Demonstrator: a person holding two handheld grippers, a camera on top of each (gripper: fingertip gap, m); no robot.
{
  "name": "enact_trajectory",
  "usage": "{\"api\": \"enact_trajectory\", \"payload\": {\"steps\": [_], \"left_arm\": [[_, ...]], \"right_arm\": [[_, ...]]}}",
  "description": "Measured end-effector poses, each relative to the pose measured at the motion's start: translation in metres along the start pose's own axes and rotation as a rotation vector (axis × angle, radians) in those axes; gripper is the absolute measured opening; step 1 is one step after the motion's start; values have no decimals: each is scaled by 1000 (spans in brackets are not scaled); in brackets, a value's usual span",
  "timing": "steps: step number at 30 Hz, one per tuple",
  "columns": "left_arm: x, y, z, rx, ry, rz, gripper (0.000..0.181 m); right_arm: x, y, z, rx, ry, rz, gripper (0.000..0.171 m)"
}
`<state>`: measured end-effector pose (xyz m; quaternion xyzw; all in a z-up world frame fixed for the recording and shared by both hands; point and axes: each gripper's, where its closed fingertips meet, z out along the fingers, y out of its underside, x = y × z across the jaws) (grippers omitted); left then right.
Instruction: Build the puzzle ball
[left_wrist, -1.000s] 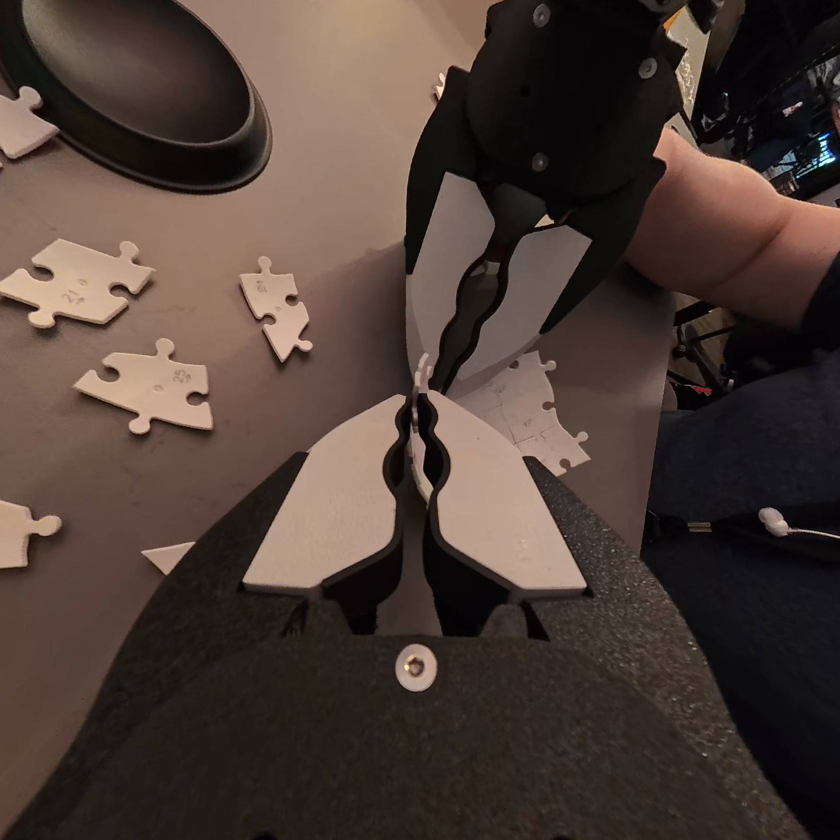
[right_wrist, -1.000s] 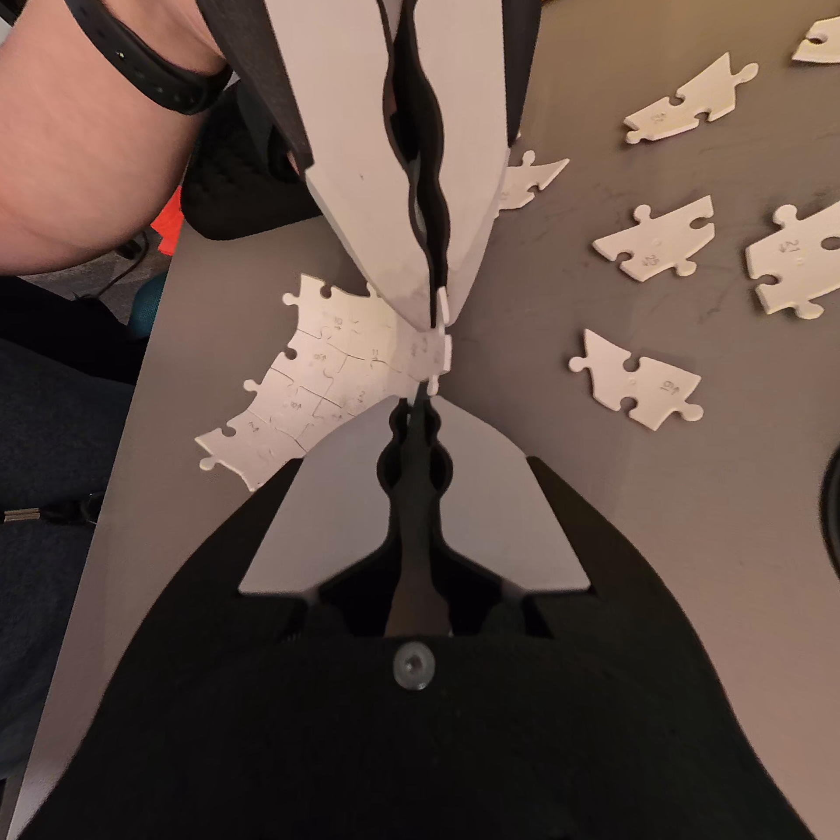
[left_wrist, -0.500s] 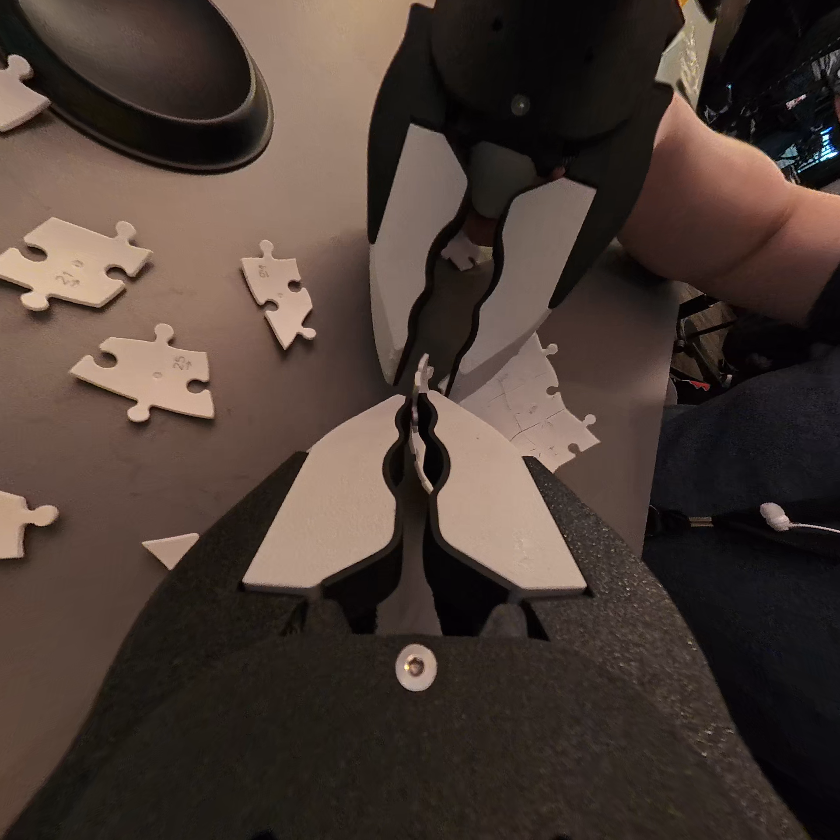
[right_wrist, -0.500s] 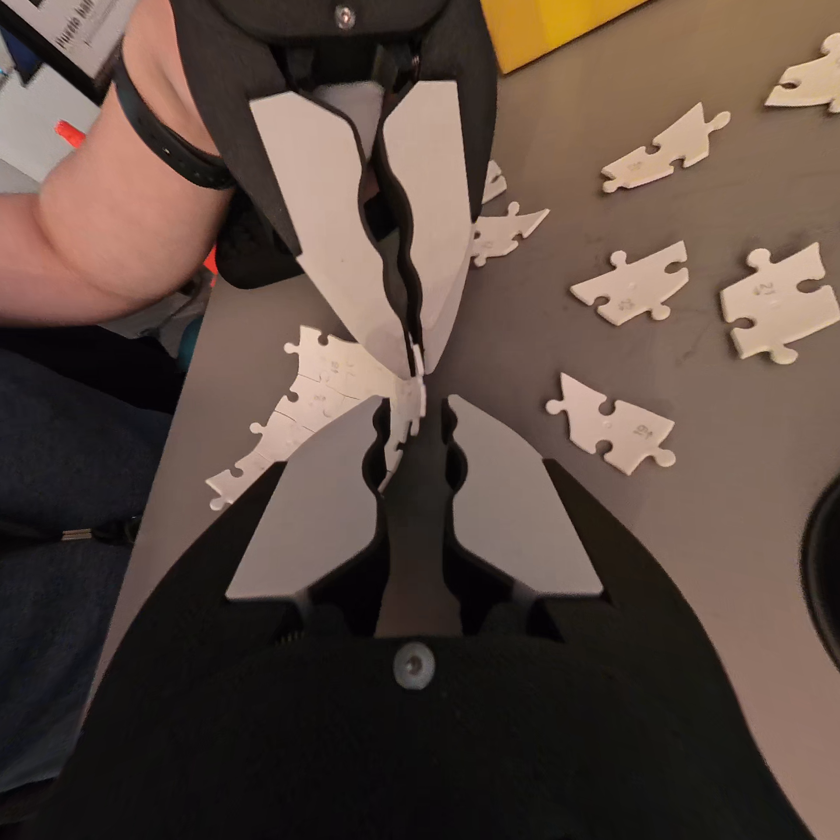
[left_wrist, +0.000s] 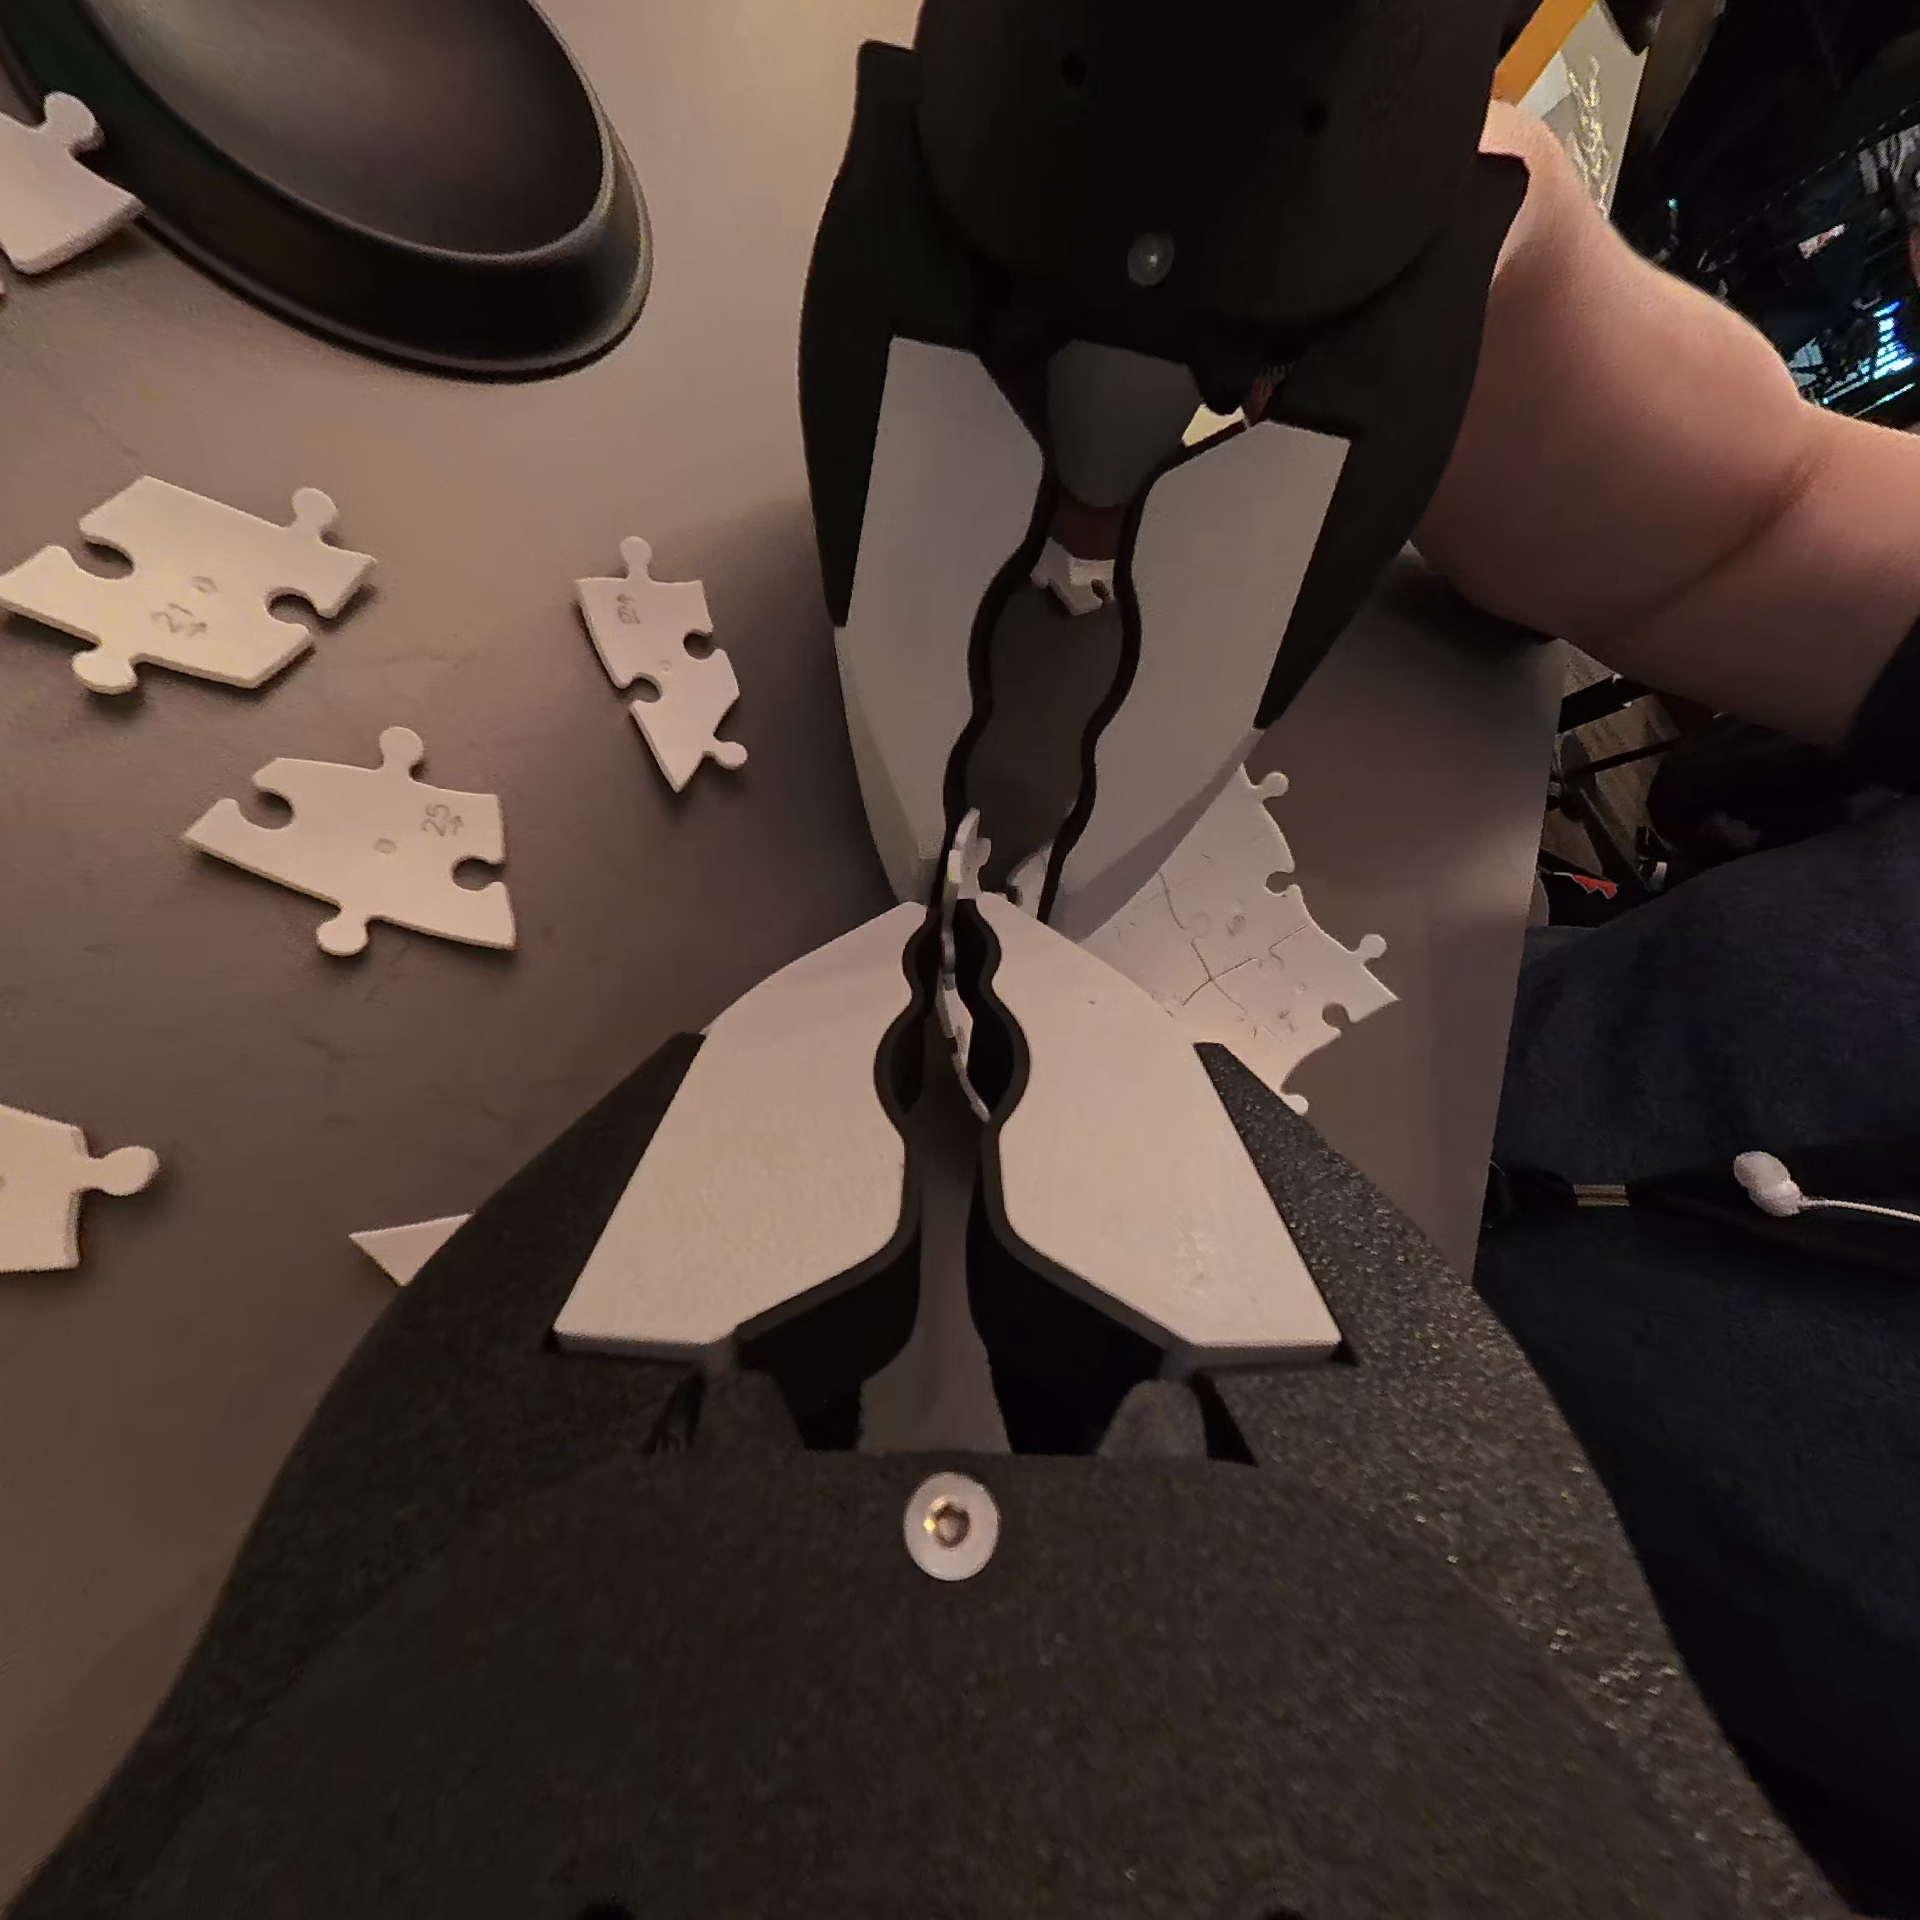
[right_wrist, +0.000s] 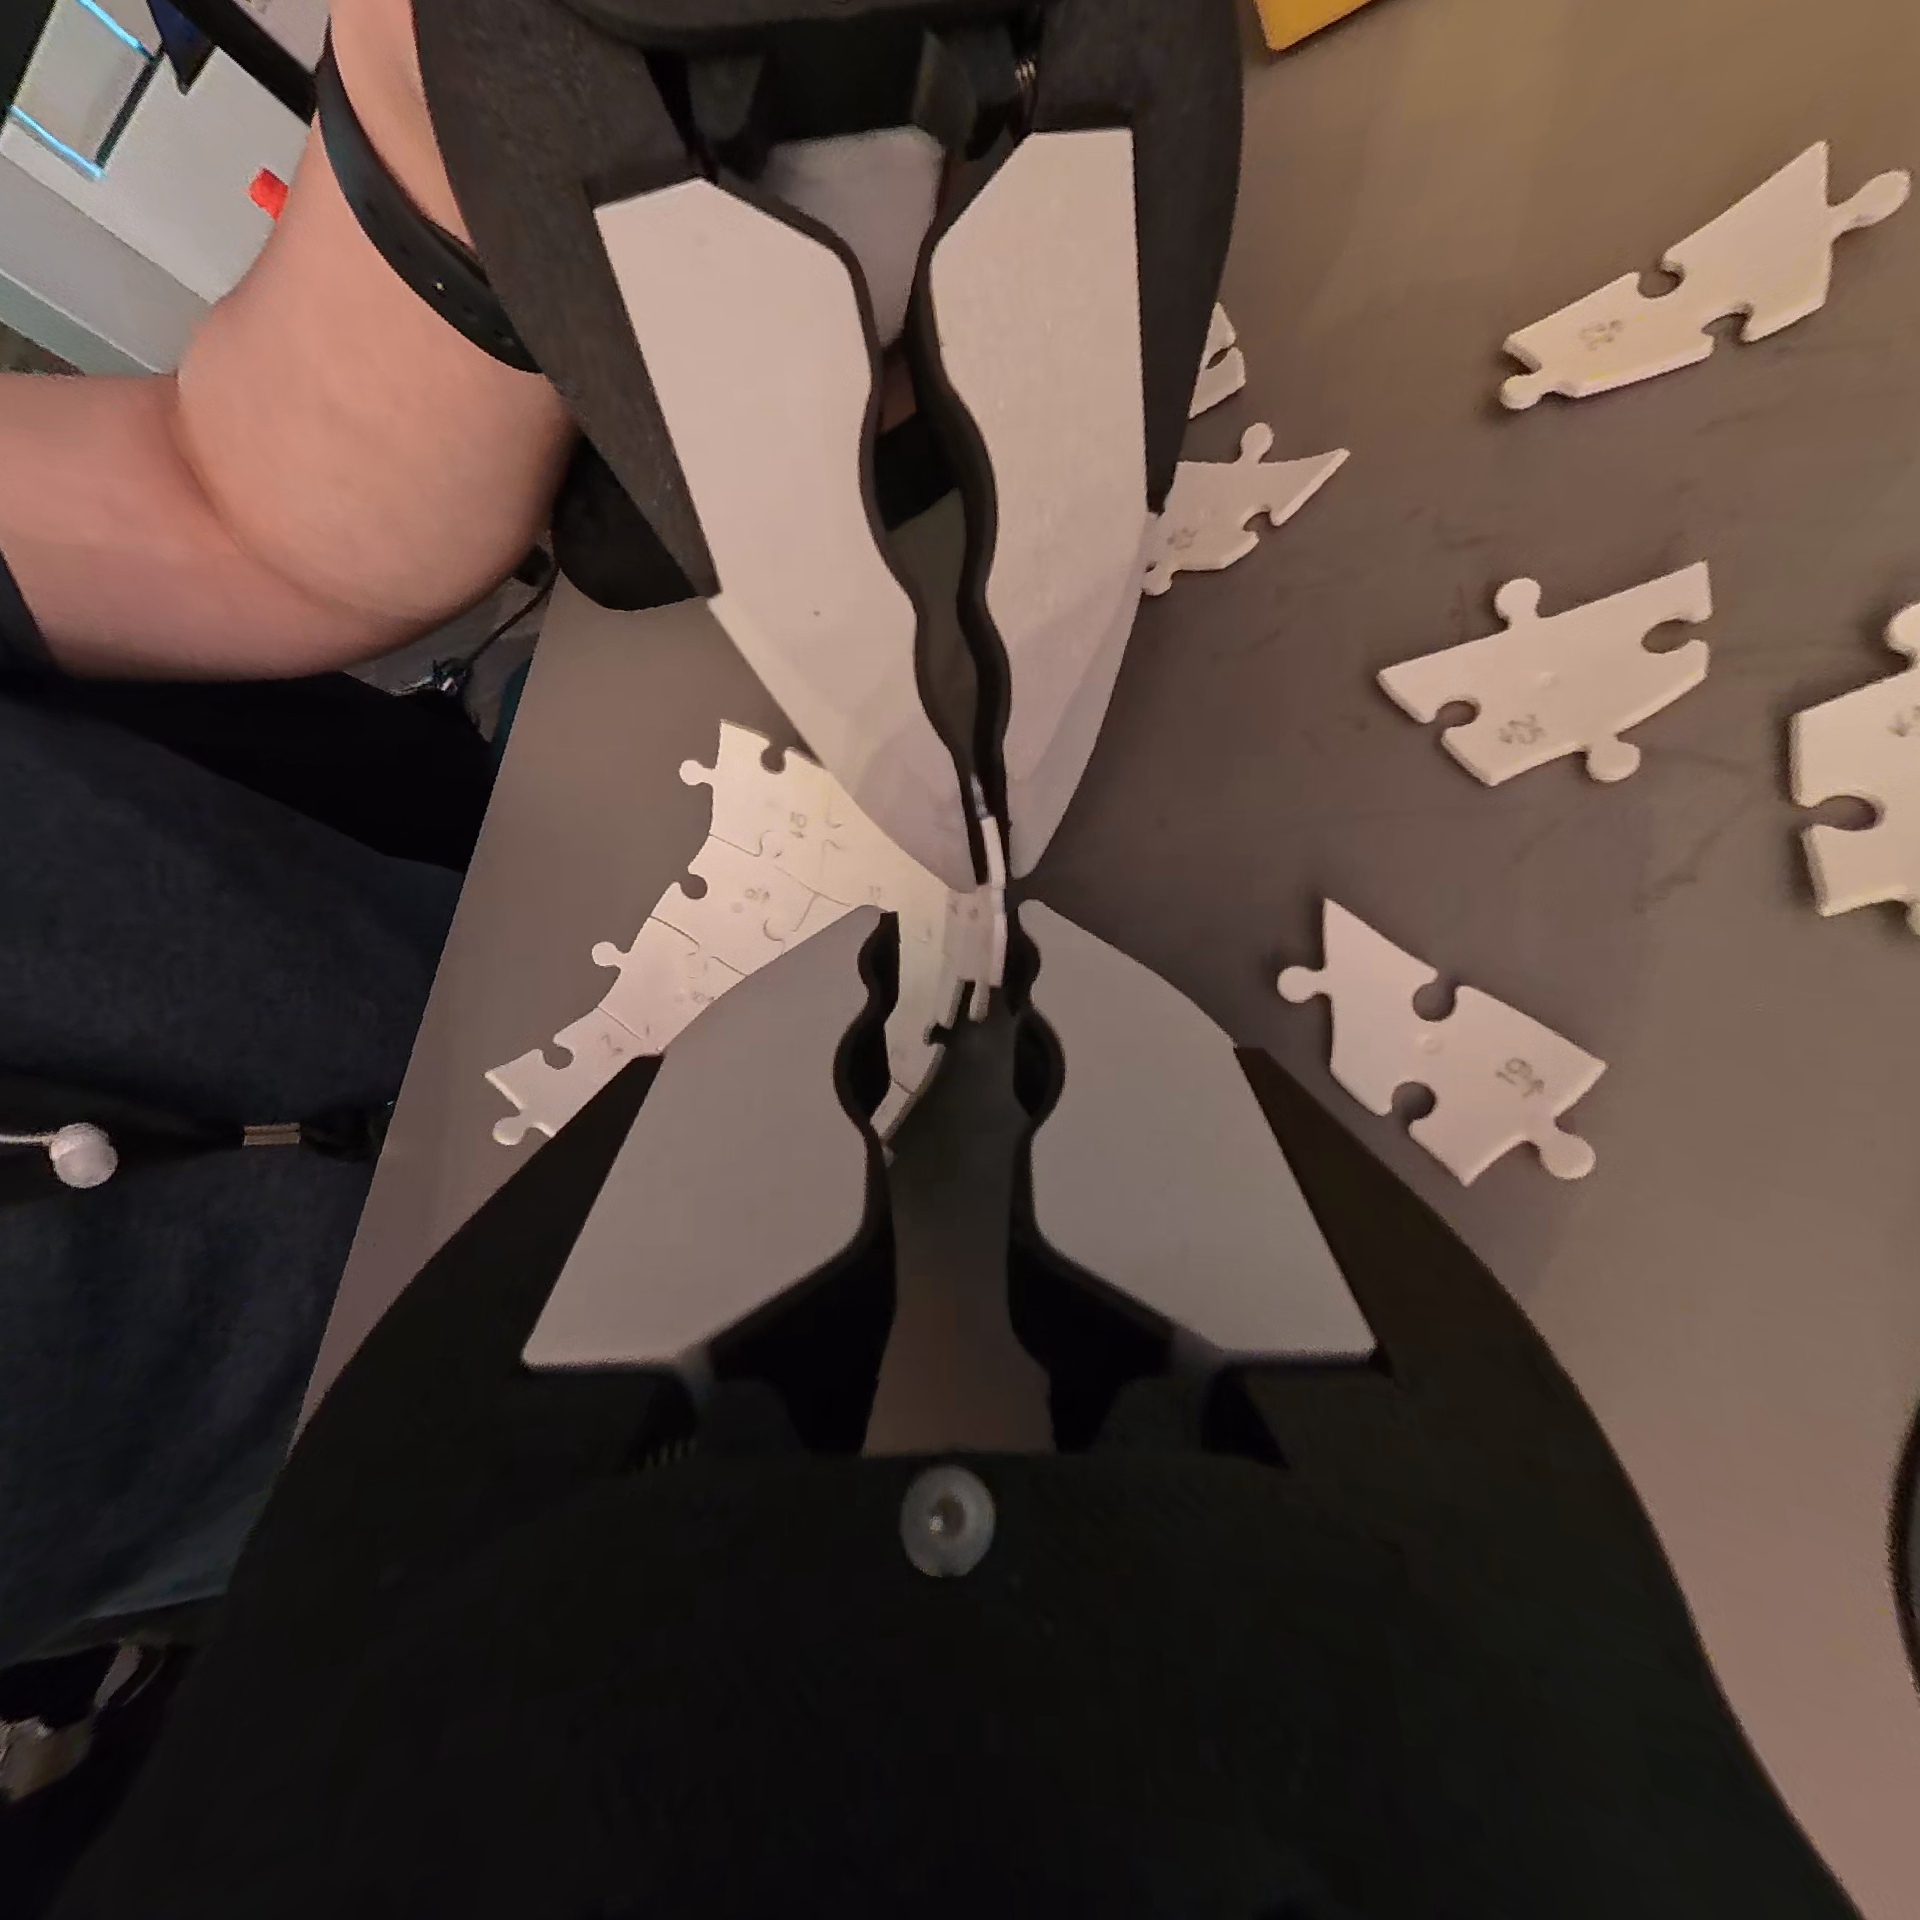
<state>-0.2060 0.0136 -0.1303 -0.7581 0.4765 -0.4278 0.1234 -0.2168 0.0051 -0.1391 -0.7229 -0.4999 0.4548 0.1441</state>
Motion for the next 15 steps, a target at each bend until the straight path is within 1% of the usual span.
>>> {"api": "enact_trajectory", "payload": {"steps": [7,12,15], "left_arm": [[1,1,1,-9,-8,18,2],[0,0,1,-7,-10,21,2],[0,0,2,-9,-13,24,2]], "right_arm": [[1,1,2,-44,-25,-3,14],[1,2,2,-56,-43,22,15],[5,3,2,-68,-19,33,9]]}}
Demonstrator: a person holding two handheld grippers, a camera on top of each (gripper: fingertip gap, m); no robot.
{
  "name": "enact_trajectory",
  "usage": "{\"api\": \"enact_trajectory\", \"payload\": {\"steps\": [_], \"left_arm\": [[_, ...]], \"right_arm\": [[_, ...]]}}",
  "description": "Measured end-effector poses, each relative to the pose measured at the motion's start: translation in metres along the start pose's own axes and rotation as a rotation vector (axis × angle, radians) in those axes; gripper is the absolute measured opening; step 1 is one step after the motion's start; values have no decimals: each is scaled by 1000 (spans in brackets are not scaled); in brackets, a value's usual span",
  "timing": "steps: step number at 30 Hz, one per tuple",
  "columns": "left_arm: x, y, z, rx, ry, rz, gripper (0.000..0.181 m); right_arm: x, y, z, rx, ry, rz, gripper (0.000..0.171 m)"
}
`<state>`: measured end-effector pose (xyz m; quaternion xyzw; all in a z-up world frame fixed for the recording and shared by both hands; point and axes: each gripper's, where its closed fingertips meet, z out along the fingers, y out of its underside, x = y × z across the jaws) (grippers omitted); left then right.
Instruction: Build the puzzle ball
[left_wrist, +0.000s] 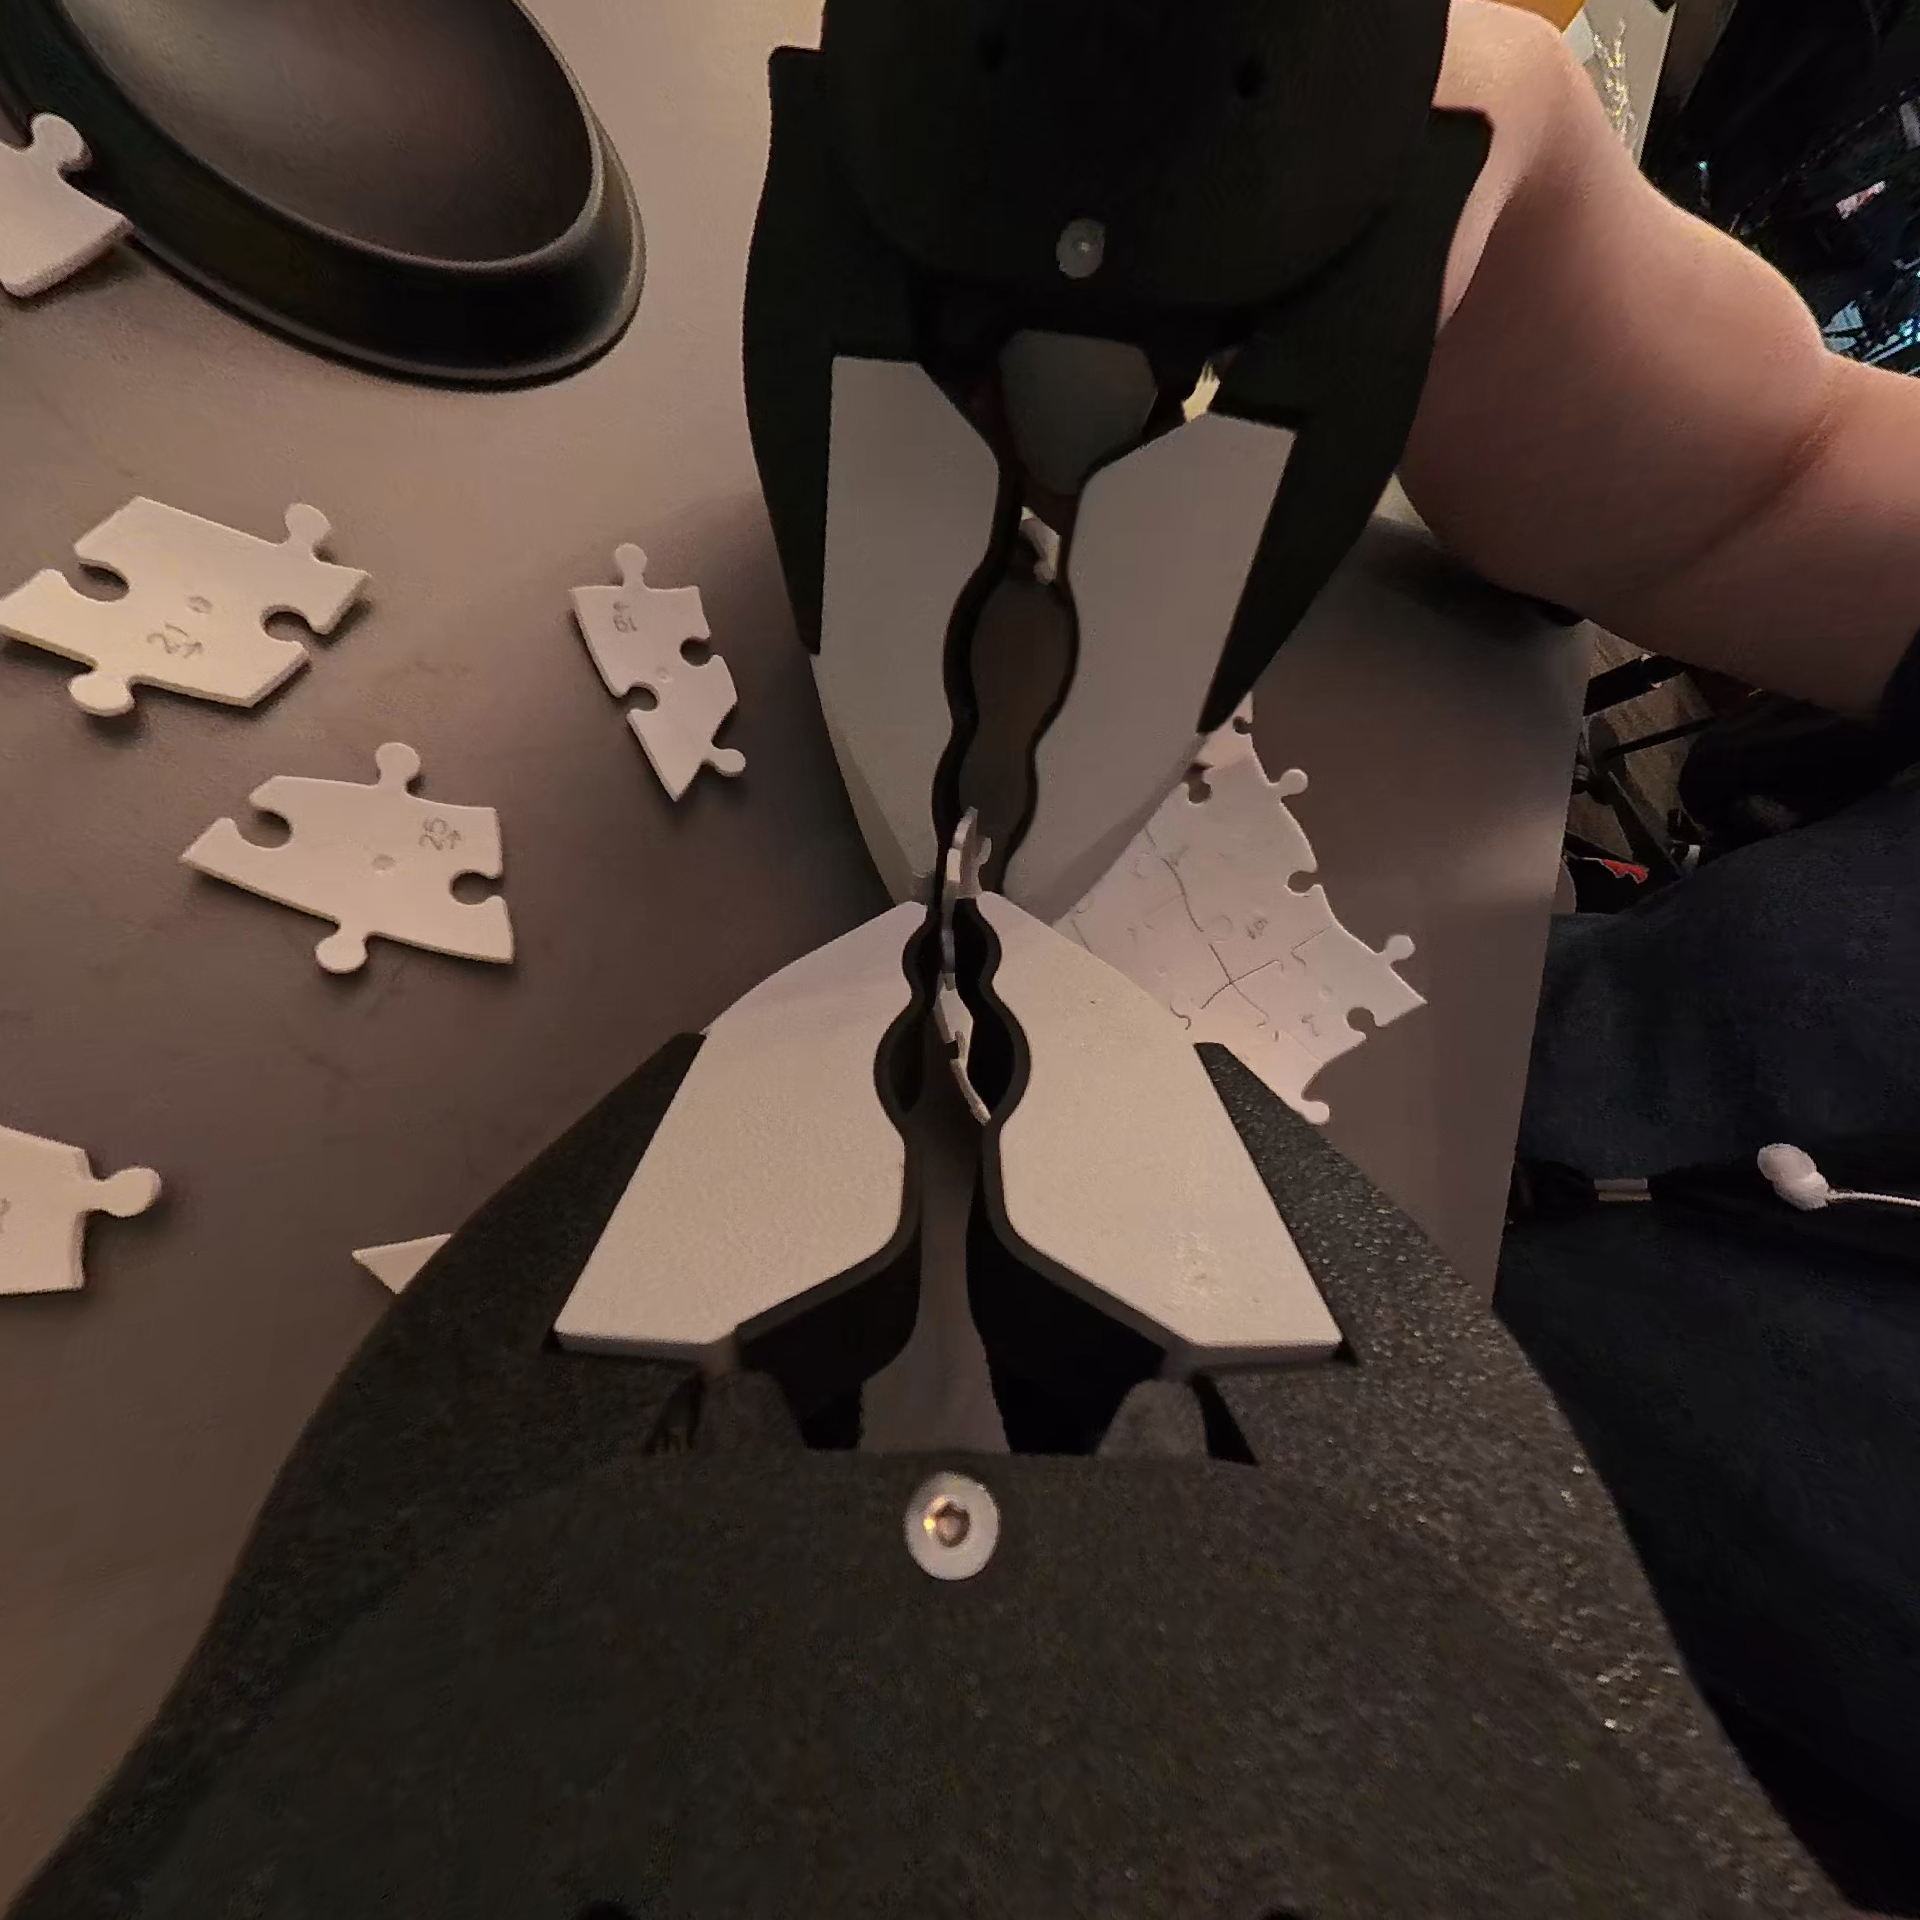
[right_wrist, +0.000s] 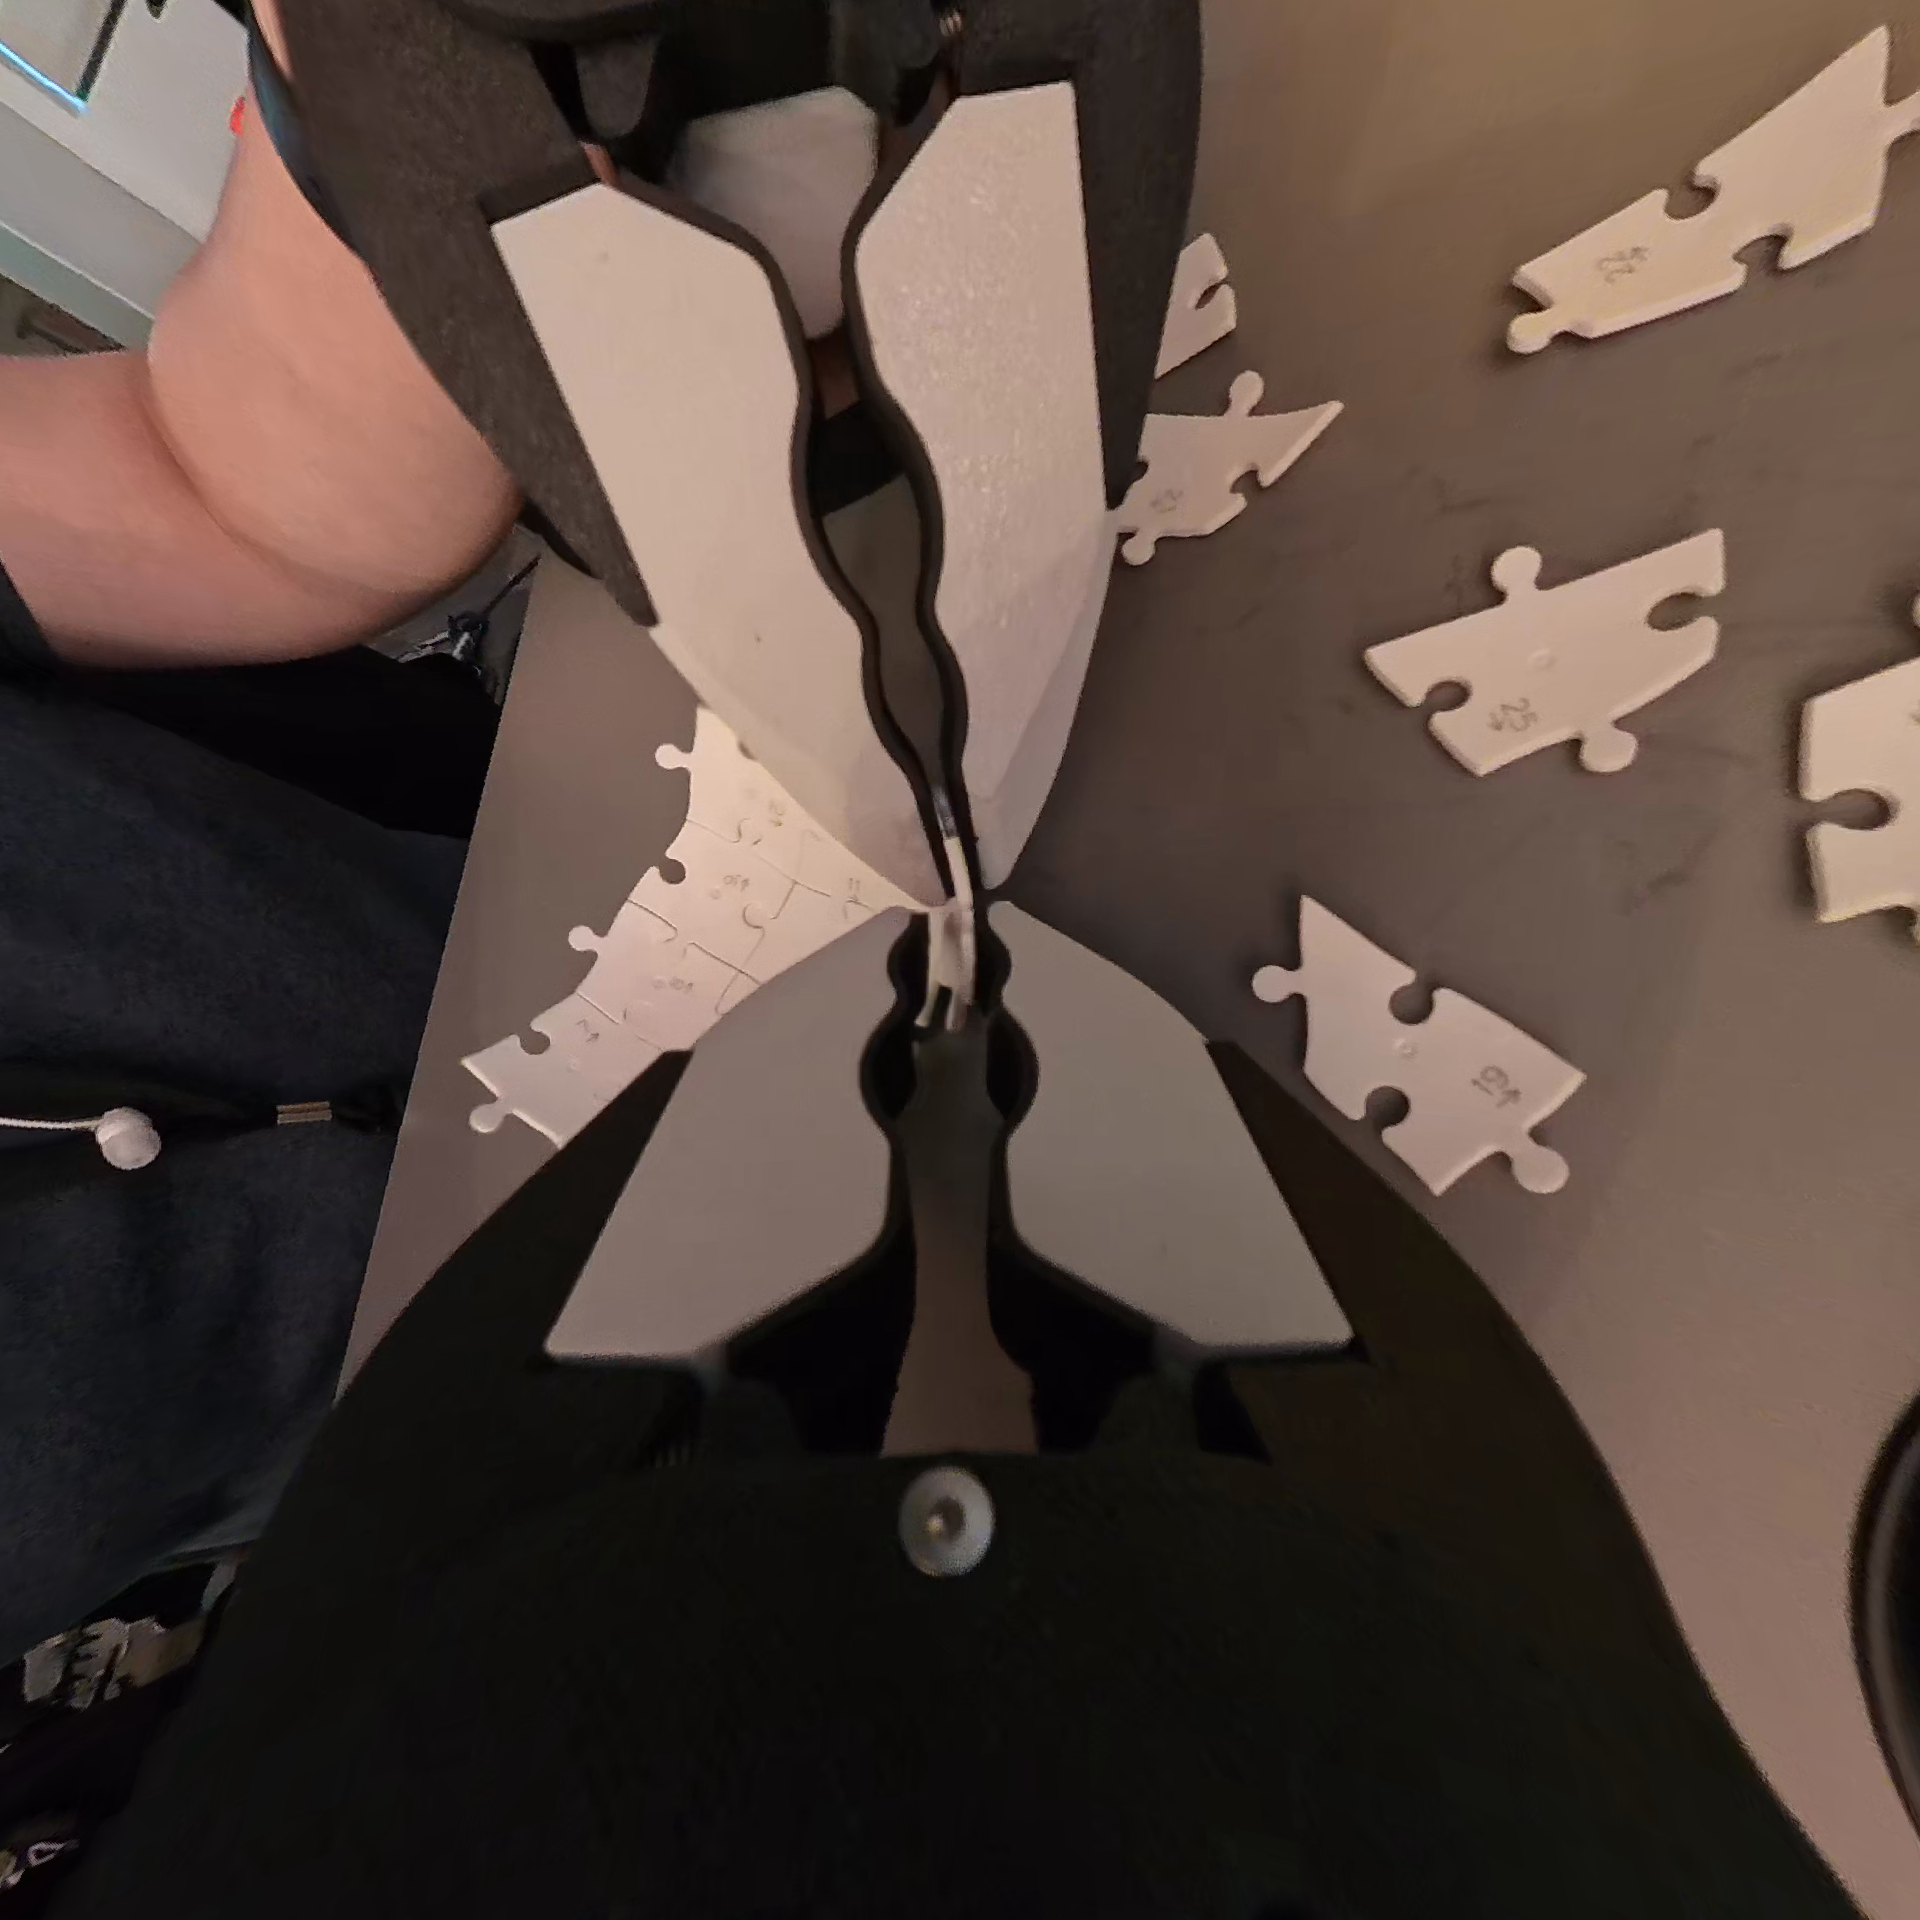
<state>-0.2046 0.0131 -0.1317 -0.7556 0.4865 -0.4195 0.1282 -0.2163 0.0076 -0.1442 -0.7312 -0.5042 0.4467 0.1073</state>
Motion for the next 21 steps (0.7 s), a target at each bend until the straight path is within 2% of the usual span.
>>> {"api": "enact_trajectory", "payload": {"steps": [6,8,11,15,21], "left_arm": [[0,0,-1,-3,-5,-15,3],[-2,-2,-4,17,-21,-61,13],[0,-7,-15,75,-34,-121,14],[3,13,-17,10,-94,-132,12],[0,22,-10,-41,-92,-151,12]], "right_arm": [[1,0,1,0,5,33,6],[1,1,1,-1,4,49,5],[1,1,0,10,-5,69,5],[0,1,0,18,-7,84,5],[-3,-1,-1,35,1,45,4]]}}
